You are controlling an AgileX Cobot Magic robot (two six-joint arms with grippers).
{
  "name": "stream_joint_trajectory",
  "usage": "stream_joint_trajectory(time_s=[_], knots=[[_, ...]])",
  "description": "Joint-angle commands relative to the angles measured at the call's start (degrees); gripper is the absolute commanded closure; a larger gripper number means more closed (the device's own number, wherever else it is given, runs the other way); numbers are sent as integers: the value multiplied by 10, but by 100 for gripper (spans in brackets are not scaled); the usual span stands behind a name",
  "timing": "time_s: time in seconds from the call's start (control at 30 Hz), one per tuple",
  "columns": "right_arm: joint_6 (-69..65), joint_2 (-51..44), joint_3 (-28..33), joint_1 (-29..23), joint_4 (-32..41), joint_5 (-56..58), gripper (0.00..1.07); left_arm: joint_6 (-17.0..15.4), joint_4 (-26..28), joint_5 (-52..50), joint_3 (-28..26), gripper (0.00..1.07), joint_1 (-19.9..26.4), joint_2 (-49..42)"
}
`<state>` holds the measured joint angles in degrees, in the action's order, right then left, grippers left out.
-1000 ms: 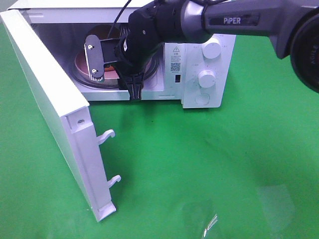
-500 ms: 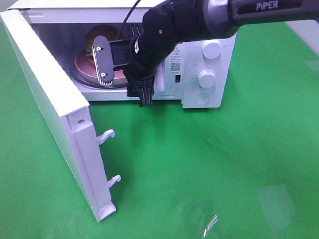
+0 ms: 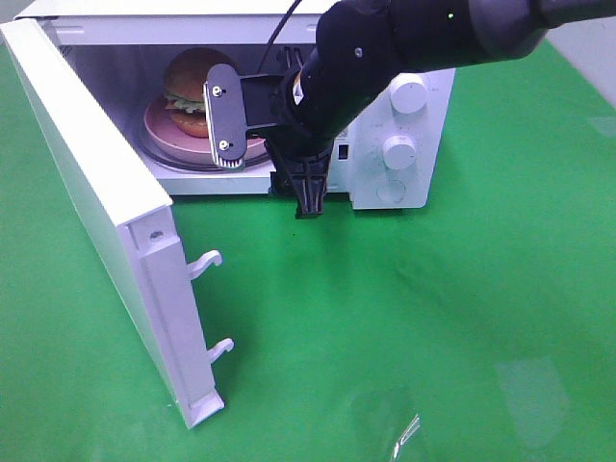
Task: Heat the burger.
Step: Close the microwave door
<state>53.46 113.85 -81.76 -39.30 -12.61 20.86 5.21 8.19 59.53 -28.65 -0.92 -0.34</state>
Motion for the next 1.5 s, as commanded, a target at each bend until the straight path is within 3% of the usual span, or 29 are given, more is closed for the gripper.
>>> stream_joint_trajectory(time_s=[0.03,0.63,1.07,1.5], knots=[[-58,-38,31,-1,-2,1,35,-3,3,-2,2,9,-1,-5],[-422,-167,151,-1,-2,50,35,-3,3,-2,2,9,-1,-5],[-507,-245,213,2,-2,140,29,-3,3,-2,2,9,-1,-5],[-564,-336,284,89,16,211,31,-3,3,-2,2,9,-1,-5]])
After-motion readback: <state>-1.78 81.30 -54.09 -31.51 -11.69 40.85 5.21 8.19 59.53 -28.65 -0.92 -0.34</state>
